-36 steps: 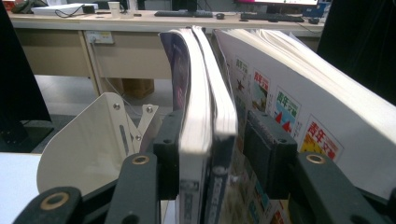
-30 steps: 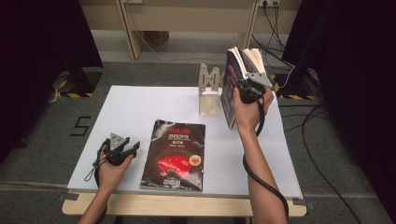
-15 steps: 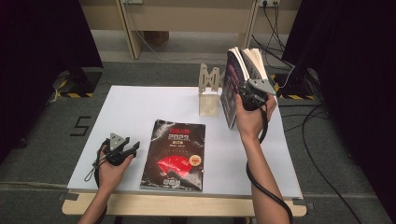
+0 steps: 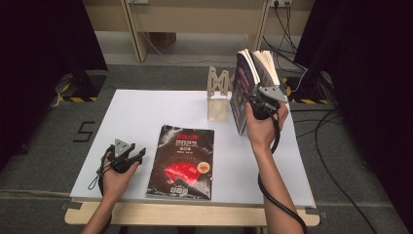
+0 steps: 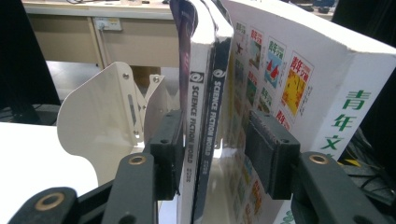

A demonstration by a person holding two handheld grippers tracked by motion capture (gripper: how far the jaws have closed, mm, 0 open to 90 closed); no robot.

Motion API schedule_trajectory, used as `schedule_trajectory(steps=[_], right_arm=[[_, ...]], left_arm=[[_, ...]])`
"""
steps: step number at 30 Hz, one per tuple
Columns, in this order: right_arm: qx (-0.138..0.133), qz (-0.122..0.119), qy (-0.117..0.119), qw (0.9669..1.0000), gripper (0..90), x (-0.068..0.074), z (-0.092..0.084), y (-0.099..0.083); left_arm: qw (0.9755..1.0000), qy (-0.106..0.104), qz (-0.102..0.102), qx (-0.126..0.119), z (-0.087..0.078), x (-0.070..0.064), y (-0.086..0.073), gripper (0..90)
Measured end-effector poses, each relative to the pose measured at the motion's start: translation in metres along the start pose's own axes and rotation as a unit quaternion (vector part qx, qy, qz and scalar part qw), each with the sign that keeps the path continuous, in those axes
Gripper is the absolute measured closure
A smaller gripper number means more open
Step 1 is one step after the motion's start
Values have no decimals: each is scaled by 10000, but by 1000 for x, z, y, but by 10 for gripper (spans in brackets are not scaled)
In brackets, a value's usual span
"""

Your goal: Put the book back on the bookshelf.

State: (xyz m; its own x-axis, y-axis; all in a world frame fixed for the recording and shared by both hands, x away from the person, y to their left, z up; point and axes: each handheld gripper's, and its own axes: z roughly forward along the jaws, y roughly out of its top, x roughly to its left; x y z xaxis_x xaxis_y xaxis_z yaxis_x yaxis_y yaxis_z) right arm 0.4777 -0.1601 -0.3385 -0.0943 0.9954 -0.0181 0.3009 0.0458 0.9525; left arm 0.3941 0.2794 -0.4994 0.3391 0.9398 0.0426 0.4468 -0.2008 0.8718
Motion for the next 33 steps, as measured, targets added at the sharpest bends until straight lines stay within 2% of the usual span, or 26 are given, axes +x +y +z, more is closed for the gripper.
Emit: schedule_trajectory(steps=[17, 26, 29, 33], right_arm=[[-2, -59, 103, 9999, 573, 1, -10, -6], [96, 14, 195, 9998, 576, 1, -14, -15], [143, 22, 232, 9996, 580, 0, -16, -20], [260, 55, 276, 9993, 583, -1, -20, -28]], left_arm=[[10000, -4, 24, -2, 0, 0, 0, 501], [10000, -4, -20, -6, 0, 1, 0, 508], [10000, -40, -4, 25, 1, 0, 0, 546], [9999, -106, 29, 119, 2, 0, 1, 661]])
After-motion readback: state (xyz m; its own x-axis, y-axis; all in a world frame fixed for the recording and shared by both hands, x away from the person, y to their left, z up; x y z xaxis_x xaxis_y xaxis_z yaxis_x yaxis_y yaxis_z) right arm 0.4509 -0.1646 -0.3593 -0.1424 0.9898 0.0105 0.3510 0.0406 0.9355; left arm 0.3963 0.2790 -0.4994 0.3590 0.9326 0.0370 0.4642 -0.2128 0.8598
